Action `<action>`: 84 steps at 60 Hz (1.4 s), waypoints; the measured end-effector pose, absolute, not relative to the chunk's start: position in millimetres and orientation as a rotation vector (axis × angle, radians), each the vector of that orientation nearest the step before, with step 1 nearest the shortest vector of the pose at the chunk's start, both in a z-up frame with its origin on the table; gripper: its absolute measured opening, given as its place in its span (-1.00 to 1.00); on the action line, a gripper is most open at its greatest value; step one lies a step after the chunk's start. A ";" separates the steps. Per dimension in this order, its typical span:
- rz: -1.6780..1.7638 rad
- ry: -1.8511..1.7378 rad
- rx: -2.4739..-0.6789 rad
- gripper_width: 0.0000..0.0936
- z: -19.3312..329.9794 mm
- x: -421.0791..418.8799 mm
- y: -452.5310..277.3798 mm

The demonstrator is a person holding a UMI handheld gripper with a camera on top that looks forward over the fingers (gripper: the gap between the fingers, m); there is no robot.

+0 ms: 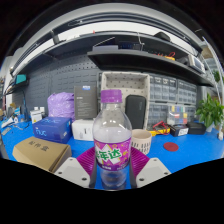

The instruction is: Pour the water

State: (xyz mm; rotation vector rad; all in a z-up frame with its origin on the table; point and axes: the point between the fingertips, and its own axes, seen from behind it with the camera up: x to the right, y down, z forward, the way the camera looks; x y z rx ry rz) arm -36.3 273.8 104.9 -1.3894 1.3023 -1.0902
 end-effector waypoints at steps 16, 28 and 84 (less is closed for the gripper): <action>-1.088 1.313 -1.363 -0.21 105.5 -36.4 272.5; -0.987 1.370 -1.316 -0.21 113.9 -12.5 279.0; 0.497 1.730 0.183 -0.21 150.6 143.9 297.7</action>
